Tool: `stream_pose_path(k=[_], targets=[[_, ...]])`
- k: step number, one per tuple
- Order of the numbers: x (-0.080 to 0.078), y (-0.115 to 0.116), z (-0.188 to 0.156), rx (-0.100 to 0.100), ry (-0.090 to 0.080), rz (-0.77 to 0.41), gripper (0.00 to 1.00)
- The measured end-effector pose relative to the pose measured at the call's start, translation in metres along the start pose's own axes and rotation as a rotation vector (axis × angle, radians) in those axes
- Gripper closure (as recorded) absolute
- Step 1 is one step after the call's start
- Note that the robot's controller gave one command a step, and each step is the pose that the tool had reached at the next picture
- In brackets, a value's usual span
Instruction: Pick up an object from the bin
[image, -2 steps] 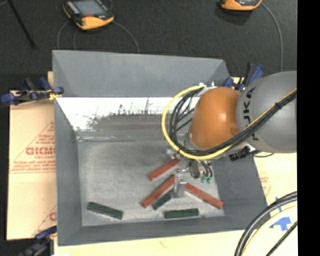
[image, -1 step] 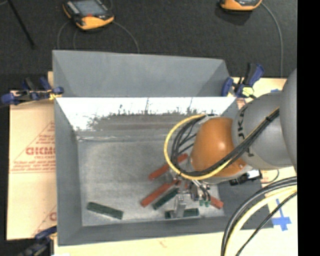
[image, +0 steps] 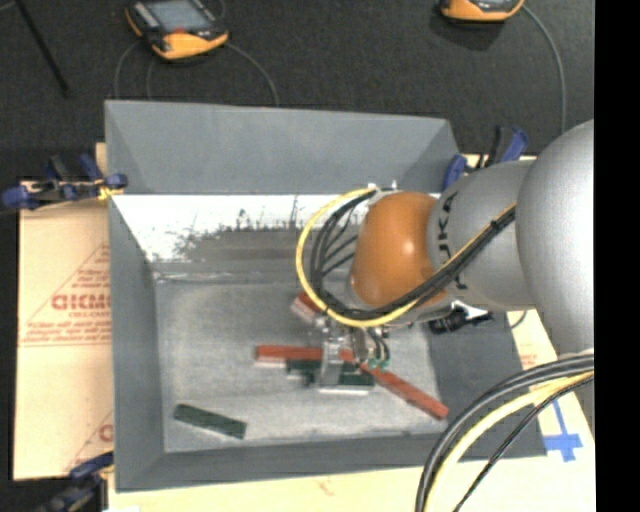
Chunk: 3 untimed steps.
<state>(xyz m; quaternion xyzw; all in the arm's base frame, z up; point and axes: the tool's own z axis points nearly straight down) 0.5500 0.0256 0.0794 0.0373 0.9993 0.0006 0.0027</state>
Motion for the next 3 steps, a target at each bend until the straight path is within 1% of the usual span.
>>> stream_pose_path(k=[2,3], targets=[[0.000,0.000,0.000,0.000,0.000,0.000,1.00],[0.007,0.001,-0.199,-0.001,-0.007,0.037,1.00]])
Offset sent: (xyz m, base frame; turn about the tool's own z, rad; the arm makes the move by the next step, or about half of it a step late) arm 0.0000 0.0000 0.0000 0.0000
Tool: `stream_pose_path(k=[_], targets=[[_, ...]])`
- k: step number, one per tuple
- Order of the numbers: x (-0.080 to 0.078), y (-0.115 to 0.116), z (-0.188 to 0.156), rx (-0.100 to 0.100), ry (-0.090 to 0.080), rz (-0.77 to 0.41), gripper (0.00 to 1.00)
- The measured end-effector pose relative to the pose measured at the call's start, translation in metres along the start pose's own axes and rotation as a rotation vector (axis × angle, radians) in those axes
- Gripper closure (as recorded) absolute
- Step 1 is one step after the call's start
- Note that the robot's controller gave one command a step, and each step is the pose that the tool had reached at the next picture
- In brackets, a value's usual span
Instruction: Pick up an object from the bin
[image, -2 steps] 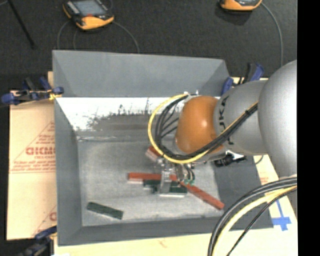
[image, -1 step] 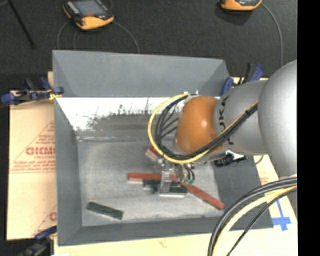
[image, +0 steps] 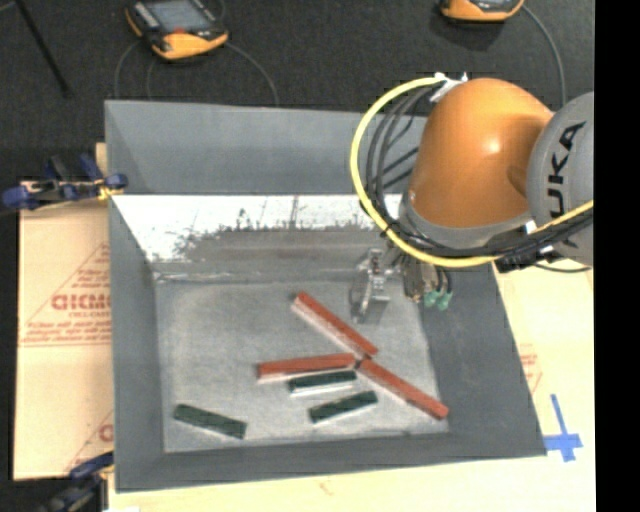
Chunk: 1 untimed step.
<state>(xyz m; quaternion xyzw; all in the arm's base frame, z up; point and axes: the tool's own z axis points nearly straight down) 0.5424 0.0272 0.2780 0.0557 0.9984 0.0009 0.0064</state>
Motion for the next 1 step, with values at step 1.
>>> stream_pose_path(k=[1], targets=[[0.0012,-0.0004,0.0049,0.002,0.008,0.000,1.00]])
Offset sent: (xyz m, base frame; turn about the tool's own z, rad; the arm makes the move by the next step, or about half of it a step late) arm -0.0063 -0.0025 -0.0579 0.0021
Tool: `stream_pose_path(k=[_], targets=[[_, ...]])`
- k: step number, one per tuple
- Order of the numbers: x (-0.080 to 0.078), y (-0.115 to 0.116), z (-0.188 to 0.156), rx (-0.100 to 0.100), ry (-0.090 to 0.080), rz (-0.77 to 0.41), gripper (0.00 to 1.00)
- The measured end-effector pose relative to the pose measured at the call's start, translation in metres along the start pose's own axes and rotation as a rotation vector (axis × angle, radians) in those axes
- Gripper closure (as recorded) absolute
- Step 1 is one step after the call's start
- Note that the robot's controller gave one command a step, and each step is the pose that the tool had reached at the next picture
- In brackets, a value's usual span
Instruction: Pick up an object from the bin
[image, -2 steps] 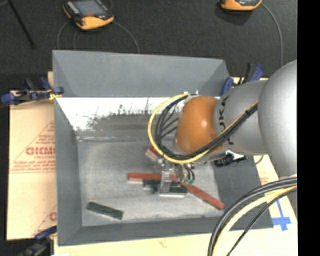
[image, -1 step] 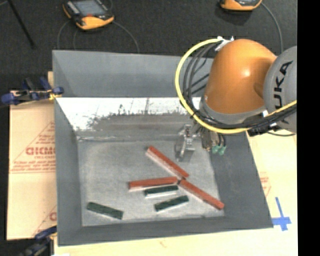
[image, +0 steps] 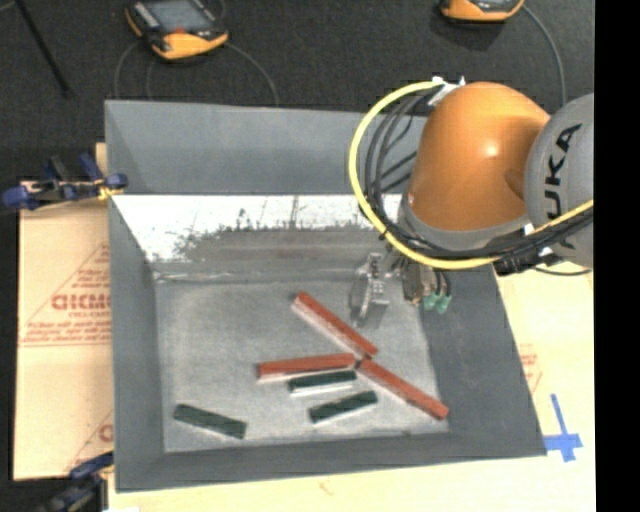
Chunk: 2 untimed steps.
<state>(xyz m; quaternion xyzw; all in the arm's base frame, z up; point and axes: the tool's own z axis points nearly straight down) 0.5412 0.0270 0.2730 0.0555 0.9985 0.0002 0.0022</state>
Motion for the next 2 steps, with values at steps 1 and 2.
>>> stream_pose_path(k=[1,2], targets=[[0.002,-0.003,0.034,0.001,-0.004,0.003,1.00],[0.019,-0.025,0.121,0.001,0.001,0.080,1.00]])
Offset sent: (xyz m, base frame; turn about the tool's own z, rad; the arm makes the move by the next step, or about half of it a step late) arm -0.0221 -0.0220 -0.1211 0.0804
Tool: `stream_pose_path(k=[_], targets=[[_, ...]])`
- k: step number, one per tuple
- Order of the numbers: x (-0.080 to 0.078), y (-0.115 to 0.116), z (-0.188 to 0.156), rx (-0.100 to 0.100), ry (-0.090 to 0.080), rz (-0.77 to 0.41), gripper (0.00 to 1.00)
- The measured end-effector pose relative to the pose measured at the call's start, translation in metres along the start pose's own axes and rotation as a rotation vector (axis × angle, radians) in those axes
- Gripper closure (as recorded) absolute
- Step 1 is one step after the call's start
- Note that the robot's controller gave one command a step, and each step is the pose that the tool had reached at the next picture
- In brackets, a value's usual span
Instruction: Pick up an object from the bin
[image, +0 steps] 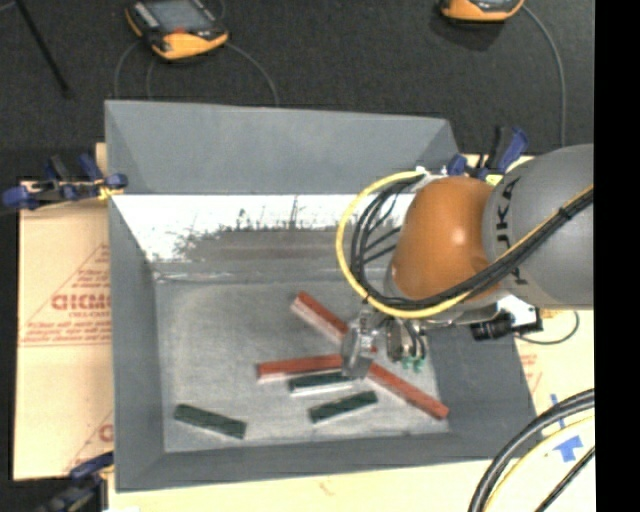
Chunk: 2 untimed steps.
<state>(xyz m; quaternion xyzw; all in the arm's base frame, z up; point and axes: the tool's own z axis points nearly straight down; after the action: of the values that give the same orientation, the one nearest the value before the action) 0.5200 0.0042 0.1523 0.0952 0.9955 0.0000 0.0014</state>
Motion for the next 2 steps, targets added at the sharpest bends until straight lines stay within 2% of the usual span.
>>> stream_pose_path(k=[1,2], targets=[[0.000,0.000,0.000,0.000,0.000,0.000,1.00],[-0.028,-0.035,-0.009,0.000,0.000,-0.028,1.00]])
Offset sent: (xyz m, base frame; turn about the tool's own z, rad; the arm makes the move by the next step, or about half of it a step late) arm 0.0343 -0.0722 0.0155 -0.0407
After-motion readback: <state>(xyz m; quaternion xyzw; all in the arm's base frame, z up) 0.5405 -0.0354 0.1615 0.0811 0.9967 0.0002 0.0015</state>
